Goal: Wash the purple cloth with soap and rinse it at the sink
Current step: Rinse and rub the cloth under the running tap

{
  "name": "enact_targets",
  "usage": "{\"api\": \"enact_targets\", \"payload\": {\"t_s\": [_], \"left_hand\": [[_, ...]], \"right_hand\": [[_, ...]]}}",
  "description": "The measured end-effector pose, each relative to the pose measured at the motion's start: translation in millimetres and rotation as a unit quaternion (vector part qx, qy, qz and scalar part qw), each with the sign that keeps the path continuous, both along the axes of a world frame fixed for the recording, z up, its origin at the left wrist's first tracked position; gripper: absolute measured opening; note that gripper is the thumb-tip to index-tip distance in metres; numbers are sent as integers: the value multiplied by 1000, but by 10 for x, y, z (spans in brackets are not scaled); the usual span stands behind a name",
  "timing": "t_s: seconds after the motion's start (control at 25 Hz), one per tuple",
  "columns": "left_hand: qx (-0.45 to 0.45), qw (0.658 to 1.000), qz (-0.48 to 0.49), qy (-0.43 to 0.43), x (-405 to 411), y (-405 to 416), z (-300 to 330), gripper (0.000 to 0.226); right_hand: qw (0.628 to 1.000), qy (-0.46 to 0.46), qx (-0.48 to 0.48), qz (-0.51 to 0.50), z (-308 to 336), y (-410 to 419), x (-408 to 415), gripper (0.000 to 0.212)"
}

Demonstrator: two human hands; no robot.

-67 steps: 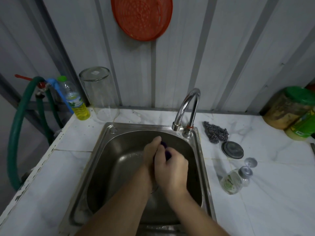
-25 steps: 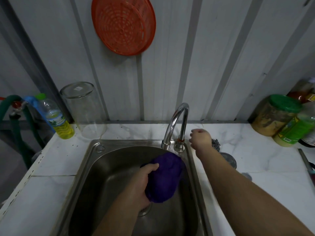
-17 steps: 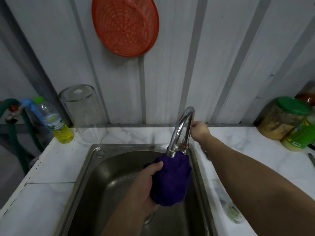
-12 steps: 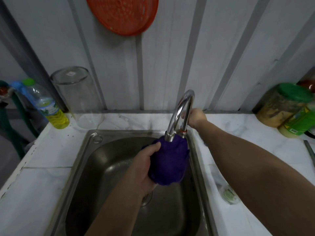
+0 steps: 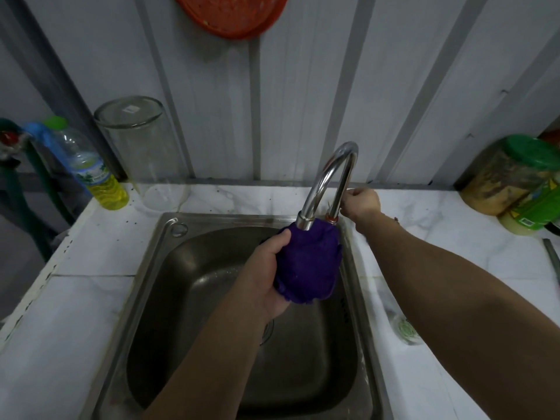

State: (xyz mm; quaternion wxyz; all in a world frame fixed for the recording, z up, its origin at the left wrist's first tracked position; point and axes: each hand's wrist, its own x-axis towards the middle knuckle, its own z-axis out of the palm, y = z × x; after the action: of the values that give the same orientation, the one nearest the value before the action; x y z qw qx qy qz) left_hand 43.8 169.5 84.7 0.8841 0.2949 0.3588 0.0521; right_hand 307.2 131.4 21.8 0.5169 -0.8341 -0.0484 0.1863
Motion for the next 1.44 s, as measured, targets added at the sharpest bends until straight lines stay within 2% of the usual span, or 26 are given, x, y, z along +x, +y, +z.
{"api": "enact_targets", "payload": {"t_s": [0.56,0.8,0.88,0.92,1.0,1.08,1.16,1.24,1.28,1.32,1.4,1.44], "left_hand": [[1,1000,-11,-5,-97,69,-33,33],[-7,1000,-18,4,-66,75,-86,34],[-4,1000,-19,3,-66,81,-121,34],[-5,1000,-16,4,-69,86,-144,35],[-1,1000,-11,8,-78,95,-170,35],[3,1000,1,20,-71,93,-190,36],[11,999,10,32,-50,99,-193,39],[24,998,18,48,-19,75,-178,45],[42,996,30,66,4,58,-163,48],[58,993,48,88,30,57,-162,50],[93,983,92,131,89,86,-196,53],[101,977,104,155,95,100,-194,55]], "right_hand": [[991,79,90,-66,-34,25,-28,23],[992,73,80,-57,-15,19,-43,23],[992,76,77,-61,-26,24,-48,16],[993,70,65,-72,-13,21,-54,11],[992,36,11,-121,83,-13,-163,19],[988,6,16,-152,259,-90,-530,17],[993,58,70,-70,346,-171,-1033,27],[977,174,111,58,389,-233,-1497,41],[972,180,126,82,392,-258,-1648,36],[978,137,130,84,378,-268,-1763,24],[989,-41,109,91,386,-343,-2005,10],[982,-124,106,99,401,-395,-2153,7]]}}
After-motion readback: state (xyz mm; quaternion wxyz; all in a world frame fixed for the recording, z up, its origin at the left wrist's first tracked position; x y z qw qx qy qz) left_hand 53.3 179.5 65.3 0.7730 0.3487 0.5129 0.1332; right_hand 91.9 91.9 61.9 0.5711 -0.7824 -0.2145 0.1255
